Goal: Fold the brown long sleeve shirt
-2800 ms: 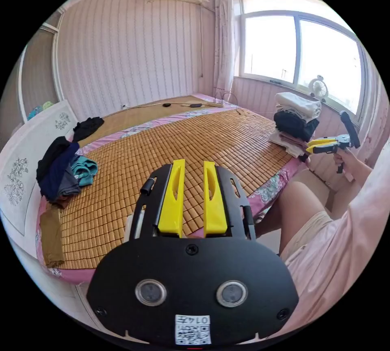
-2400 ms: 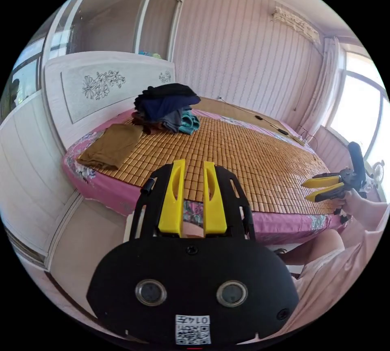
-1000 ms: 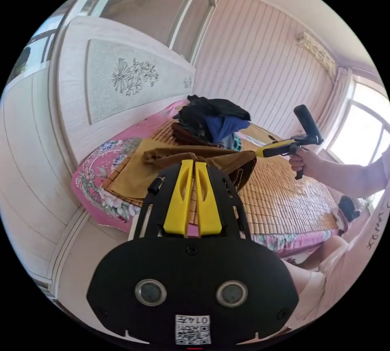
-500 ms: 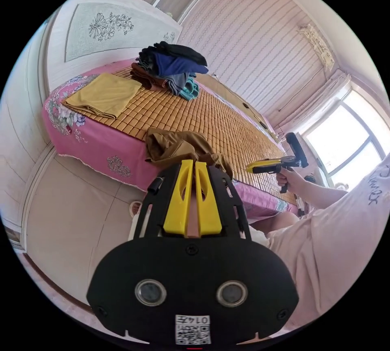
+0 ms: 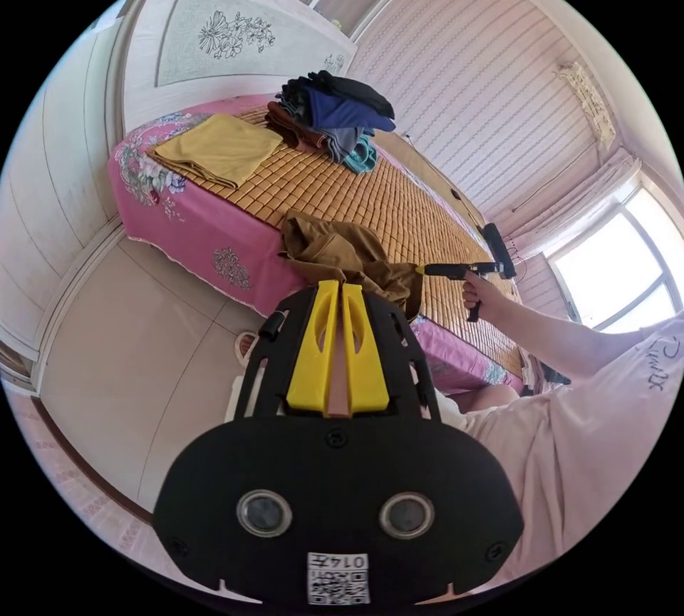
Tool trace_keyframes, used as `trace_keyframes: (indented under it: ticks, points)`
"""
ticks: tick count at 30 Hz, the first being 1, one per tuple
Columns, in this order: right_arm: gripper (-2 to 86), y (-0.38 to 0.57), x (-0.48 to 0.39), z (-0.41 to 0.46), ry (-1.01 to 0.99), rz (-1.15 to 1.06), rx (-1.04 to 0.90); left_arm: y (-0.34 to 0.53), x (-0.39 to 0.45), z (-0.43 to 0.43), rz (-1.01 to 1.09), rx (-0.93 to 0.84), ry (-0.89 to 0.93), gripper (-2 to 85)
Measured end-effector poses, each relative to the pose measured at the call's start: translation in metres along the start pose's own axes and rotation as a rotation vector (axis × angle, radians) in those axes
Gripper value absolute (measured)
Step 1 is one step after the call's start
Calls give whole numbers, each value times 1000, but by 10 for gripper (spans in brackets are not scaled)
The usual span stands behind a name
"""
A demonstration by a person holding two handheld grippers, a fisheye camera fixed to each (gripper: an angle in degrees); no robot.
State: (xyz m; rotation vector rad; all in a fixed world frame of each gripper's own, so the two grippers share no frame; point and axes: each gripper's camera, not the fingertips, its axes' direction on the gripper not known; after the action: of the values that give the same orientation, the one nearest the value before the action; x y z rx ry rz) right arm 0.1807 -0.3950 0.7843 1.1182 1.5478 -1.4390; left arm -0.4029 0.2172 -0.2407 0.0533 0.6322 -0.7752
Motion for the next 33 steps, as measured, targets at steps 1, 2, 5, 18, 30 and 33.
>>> trace_keyframes:
  ticks: [1, 2, 5, 18, 30, 33]
  points:
    - [3, 5, 1, -15, -28, 1, 26, -1, 13, -6, 30, 24, -8, -10]
    - [2, 17, 3, -45, -72, 12, 80, -4, 26, -14, 54, 60, -3, -10]
    - [0, 52, 11, -138, -192, 51, 289, -17, 61, -39, 110, 180, 52, -10]
    - [-2, 232, -88, -549, -270, -144, 1194, -114, 277, -170, 522, 702, 348, -10]
    - [-2, 424, -306, -740, 90, -536, 1520, -64, 405, -255, 692, 960, 556, -10]
    - [-2, 425, -352, -765, 350, -471, 1473, -59, 428, -261, 713, 1002, 523, -10]
